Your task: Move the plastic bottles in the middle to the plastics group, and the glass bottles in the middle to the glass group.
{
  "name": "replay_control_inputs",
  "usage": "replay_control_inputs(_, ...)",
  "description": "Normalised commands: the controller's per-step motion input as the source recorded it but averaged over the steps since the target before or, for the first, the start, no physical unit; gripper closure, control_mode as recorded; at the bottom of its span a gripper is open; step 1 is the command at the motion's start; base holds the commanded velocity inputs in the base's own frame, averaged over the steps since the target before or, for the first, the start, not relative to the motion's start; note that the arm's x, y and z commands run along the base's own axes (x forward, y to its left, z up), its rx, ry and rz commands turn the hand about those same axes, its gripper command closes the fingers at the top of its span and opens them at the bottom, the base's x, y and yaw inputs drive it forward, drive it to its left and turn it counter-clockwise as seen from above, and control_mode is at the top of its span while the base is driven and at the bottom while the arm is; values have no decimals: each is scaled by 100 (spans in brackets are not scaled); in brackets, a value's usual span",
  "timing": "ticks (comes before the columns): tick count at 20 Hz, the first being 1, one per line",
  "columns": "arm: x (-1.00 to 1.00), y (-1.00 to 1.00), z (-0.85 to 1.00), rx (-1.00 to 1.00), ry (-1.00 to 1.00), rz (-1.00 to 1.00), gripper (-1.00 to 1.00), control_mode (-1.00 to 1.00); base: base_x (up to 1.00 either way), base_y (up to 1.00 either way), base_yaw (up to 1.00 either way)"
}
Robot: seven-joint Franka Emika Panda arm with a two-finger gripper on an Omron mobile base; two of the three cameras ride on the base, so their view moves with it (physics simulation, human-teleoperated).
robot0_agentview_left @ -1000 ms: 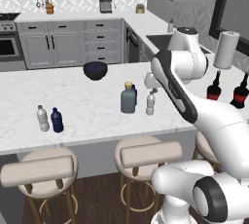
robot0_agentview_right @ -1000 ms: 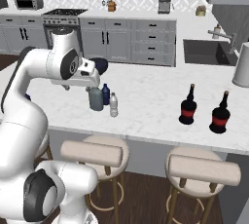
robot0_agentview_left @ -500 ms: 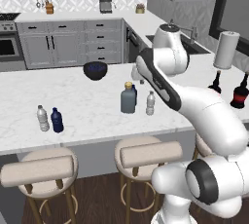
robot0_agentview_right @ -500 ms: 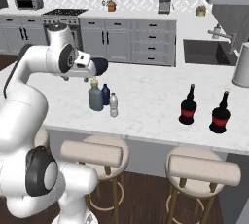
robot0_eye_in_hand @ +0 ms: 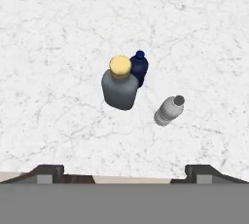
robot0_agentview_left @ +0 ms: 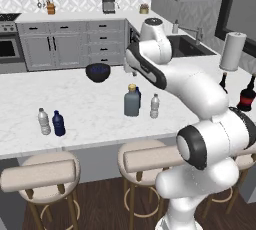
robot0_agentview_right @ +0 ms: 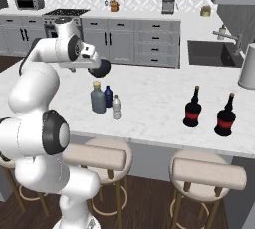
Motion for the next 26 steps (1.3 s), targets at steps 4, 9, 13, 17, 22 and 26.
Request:
replay_control_inputs(4,15,-2,-2,0,12,0,-100,-100,0,0,0)
replay_control_inputs(9,24,0,-55,0,4,0,-100,-100,0,0,0)
replay_control_inputs(13,40,0,-69,0,0,0,-100,-100,0,0,0)
replay_control_inputs(17,64,0,-33,0,-2,0,-100,-100,0,0,0)
replay_control_inputs(22,59,0,-20,0,1,0,-100,-100,0,0,0)
replay_control_inputs(26,40,0,-39,0,6,0,-100,-100,0,0,0)
